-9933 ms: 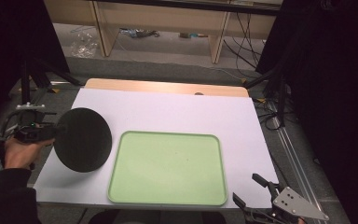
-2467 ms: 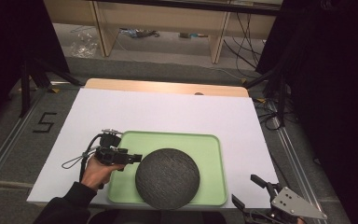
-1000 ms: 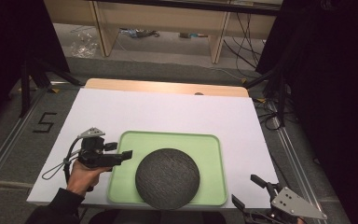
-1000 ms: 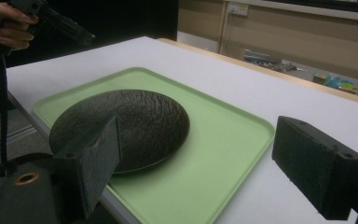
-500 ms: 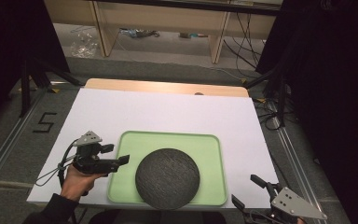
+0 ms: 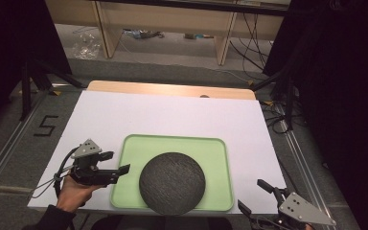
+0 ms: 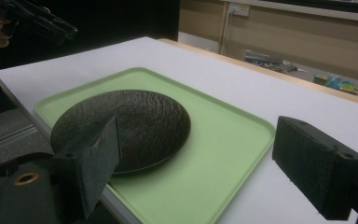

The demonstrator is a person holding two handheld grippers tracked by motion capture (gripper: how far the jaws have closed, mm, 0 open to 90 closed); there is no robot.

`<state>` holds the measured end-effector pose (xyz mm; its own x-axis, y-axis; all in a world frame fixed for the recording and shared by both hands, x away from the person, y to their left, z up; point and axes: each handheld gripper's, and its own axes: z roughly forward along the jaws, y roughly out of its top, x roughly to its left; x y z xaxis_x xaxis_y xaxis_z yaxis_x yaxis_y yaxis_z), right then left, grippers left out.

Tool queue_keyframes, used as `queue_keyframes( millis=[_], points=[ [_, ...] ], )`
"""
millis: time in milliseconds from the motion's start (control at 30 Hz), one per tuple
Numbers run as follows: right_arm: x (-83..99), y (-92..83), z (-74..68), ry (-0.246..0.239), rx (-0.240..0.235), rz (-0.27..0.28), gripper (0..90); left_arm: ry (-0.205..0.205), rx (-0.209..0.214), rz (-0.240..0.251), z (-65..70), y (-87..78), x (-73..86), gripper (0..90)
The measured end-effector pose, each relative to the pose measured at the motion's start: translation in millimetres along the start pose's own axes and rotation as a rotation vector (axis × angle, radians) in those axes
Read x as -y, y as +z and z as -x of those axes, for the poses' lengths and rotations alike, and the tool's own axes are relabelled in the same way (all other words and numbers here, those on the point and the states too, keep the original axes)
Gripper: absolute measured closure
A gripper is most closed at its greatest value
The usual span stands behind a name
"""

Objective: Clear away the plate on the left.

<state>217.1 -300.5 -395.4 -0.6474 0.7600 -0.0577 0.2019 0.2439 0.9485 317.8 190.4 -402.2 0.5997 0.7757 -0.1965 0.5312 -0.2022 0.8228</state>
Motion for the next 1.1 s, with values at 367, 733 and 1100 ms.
queue_keyframes(
  millis=[367, 733, 1100],
  points=[
    [0.0, -0.4, -1.3, 0.015, -0.009, -0.011, 16.2, 0.013, 0.011, 0.027, 7.3, -11.6, 6.0, 18.5],
    [0.0, -0.1, -1.7, 0.012, -0.012, -0.016, 16.2, 0.043, -0.015, 0.015, 16.0, -25.7, 17.2, 17.4],
    [0.1, 0.1, -2.1, 0.012, -0.016, -0.011, 16.2, 0.049, -0.011, -0.001, 21.0, -26.4, 22.4, 16.9]
  ],
)
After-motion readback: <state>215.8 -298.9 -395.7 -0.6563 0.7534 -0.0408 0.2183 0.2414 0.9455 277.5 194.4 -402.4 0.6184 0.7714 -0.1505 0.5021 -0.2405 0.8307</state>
